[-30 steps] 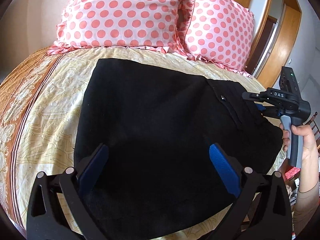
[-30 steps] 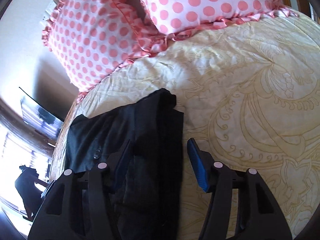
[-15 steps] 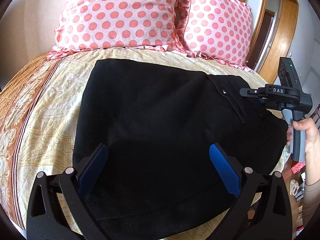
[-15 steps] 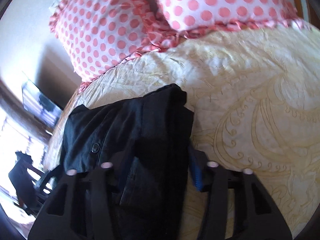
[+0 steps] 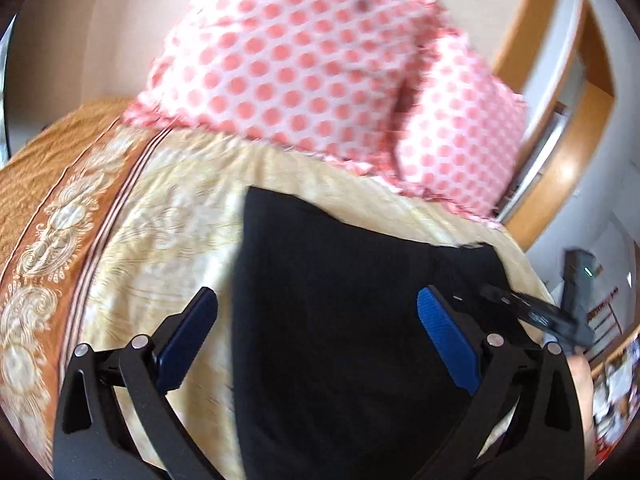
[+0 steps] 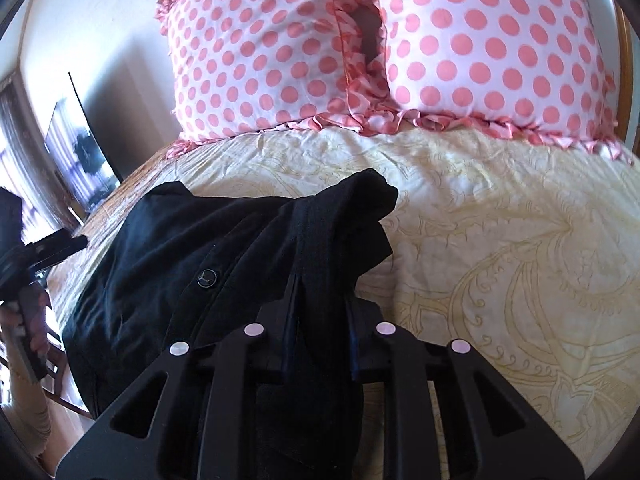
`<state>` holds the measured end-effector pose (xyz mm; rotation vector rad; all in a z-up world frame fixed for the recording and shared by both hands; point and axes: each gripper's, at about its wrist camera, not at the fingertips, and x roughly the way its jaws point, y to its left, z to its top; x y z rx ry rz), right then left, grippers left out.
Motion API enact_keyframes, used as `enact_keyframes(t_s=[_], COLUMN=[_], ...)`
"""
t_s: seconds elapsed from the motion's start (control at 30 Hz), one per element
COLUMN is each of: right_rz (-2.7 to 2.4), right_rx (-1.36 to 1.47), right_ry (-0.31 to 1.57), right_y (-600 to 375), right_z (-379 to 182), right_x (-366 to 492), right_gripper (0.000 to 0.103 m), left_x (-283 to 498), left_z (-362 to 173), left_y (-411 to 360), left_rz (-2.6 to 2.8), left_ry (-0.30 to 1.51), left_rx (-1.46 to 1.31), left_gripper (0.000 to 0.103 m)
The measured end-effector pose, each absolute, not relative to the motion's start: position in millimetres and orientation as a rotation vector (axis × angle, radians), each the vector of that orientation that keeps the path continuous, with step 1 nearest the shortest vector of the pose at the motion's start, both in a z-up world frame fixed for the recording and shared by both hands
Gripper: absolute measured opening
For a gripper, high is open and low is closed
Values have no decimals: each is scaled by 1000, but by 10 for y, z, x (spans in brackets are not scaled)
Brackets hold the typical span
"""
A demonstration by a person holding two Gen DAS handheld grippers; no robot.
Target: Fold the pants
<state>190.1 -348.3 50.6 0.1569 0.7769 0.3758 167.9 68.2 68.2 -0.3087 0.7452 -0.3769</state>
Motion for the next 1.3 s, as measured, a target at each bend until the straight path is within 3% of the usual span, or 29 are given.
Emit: enact_keyframes(t_s=[0.17,0.27,0.4,0.47,0.53,0.63,1.13,1.3], right_rz=[375,378,387,390,395,404,385,244], right_rx=[160,175,213,233,249,278,329,289], right_ry=[779,784,796,797,787,771,667,797], right_y=[-3479,-3495,-3531,-3550,-3566,-3584,-3500,-3401], right_z=[508,497,466,458,463,487,760,469], right_x=[1897,1900,1924,1932,1929,1938,2666,2999], right_gripper=[21,21,21,21,20,19,16,16], left_x=[2056,2135,2194,2212,2226,2235,2802,3134], left_z=[437,343,280,273,267,317,852,601], left_y=[788,749,730,753,762,758,569,548], left_rz=[-453,-468,-453,-432,-389,-400,-337,-263], left_ry=[922,954,957,955,948,917,742,843], left_rx=[-444,-448,-446,-441,-421,-407,-298,-269], left_gripper=[88,84,70,59,22,5,3,4])
